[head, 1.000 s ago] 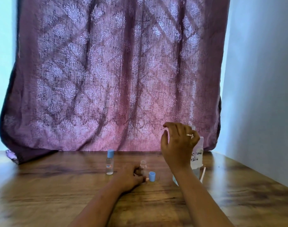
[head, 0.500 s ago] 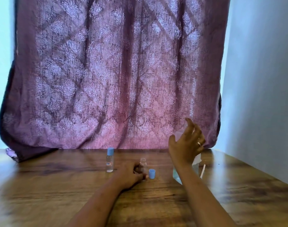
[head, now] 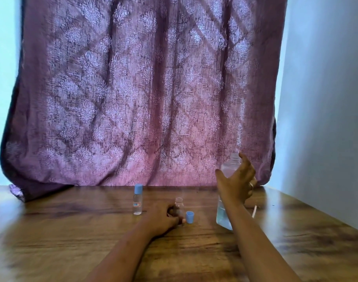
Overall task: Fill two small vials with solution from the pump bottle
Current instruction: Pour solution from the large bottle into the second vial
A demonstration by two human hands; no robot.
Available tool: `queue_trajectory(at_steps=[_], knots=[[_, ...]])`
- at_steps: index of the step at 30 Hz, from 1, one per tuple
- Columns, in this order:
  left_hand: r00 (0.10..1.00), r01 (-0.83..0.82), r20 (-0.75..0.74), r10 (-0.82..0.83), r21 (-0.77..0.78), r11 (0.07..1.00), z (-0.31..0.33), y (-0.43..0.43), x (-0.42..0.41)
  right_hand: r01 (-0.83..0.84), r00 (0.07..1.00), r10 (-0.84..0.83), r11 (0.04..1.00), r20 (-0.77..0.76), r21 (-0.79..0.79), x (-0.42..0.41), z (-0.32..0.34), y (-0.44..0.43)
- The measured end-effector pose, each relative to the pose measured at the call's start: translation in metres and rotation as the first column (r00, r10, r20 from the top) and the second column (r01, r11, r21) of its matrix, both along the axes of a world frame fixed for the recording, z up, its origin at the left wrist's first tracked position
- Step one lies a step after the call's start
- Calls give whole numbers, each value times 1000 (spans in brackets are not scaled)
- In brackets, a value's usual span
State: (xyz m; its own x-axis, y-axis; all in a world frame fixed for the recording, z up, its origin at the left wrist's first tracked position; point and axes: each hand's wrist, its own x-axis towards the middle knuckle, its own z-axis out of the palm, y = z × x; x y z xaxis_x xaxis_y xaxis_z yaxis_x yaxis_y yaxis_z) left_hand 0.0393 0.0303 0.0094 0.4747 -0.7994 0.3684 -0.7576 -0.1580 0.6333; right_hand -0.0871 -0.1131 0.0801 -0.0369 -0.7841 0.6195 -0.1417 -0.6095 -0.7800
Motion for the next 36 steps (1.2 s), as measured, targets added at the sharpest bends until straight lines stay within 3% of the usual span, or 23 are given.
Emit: queue_trajectory(at_steps=[9, 15, 20, 25, 32, 36], knots=[[999, -22, 24, 22, -2, 1000, -1, 0, 0, -81, 997, 81, 996, -3, -41, -4, -4, -7], [999, -32, 27, 32, 31, 999, -1, 0, 0, -229, 959, 189, 956, -210, -186, -5, -7, -8], [999, -38, 39, 37, 34, 999, -2, -2, 3, -312, 930, 239, 916, -280, -253, -3, -6, 1], [998, -50, 47, 49, 22, 999, -3, -2, 4, -269, 935, 188, 929, -302, -255, 1, -5, 7], [999, -10, 35, 11, -22, 1000, -2, -1, 0, -193, 974, 163, 961, -158, -197, -1, -6, 3], [1000, -10, 28, 11, -25, 1000, -2, -2, 1, -144, 975, 99, 963, -200, -227, -3, -9, -1]])
